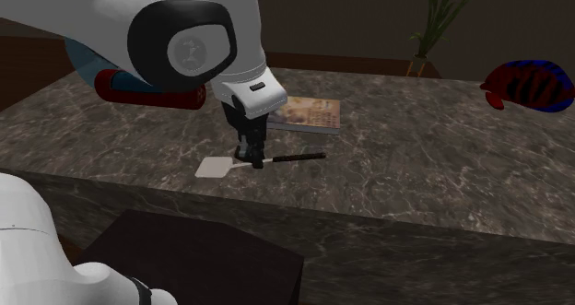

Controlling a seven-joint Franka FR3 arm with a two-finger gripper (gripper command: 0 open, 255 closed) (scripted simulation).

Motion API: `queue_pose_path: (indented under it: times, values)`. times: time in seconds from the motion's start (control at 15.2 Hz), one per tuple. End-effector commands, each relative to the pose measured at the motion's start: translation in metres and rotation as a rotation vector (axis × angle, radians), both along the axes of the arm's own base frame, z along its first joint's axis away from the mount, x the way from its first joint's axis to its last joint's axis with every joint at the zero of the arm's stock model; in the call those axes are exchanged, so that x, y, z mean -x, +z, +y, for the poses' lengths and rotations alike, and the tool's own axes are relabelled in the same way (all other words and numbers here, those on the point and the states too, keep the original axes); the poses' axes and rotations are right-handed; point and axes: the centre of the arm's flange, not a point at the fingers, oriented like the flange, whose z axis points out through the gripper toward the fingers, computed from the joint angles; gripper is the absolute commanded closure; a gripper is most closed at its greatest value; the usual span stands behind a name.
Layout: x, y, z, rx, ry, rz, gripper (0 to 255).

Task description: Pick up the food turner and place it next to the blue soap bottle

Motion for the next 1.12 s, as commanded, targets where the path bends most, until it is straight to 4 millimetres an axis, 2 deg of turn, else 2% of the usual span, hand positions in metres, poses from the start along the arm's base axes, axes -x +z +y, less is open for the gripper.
queue_pose_path:
  times: [0.0, 1.06]
  values:
    - [0.001, 0.010, -0.001, 0.000, 0.000, 0.001, 255]
    - [0.001, 0.095, -0.001, 0.000, 0.000, 0.001, 255]
